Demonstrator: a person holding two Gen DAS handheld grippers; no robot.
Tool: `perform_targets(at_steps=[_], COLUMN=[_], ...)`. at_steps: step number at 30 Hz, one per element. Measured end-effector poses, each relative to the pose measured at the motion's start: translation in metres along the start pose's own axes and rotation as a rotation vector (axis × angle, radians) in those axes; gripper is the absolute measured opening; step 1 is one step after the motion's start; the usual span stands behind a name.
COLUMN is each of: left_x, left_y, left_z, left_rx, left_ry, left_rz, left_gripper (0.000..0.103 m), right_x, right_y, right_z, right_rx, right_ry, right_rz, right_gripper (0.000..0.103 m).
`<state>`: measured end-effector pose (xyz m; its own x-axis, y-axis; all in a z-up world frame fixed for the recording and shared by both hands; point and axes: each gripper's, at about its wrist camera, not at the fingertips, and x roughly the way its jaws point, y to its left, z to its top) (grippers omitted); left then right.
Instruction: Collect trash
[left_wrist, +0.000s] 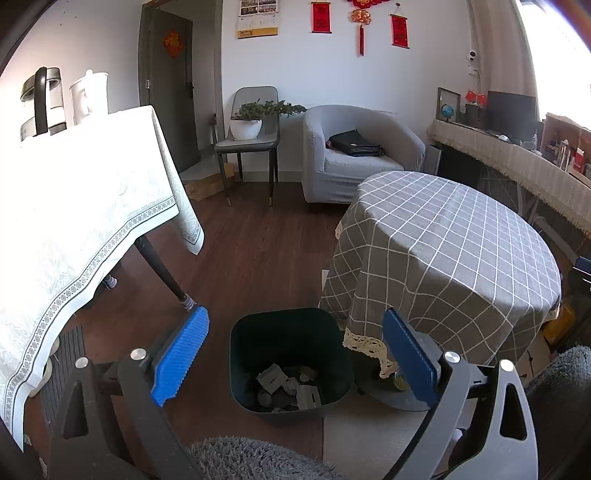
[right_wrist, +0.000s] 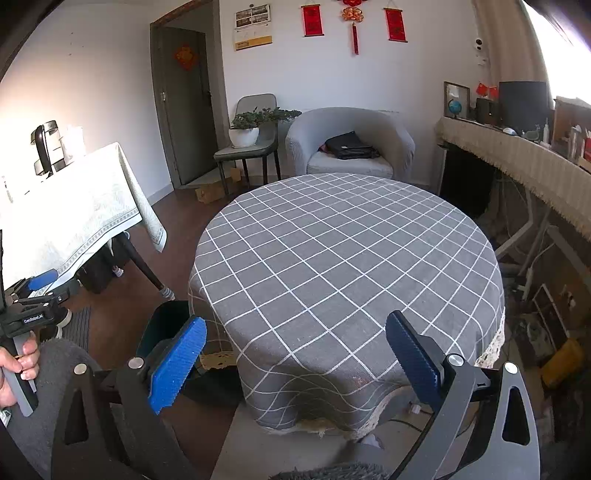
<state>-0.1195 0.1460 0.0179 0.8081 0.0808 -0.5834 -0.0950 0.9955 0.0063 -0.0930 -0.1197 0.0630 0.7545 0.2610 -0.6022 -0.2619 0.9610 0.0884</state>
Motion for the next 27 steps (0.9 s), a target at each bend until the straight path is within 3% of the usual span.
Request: perform_targets(at_steps=[27], left_x=[-0.0002], left_y=[-0.0007], left_z=[-0.0003], left_rx=[0.004], left_ry=[0.004], left_rz=[0.003], left_gripper=[0.098], right_x=[-0.0001], right_y=[0.0088], right_z=[0.0021], right_rx=[-0.024], right_ry=[0.001], right_rz=[-0.005], right_gripper=[0.099])
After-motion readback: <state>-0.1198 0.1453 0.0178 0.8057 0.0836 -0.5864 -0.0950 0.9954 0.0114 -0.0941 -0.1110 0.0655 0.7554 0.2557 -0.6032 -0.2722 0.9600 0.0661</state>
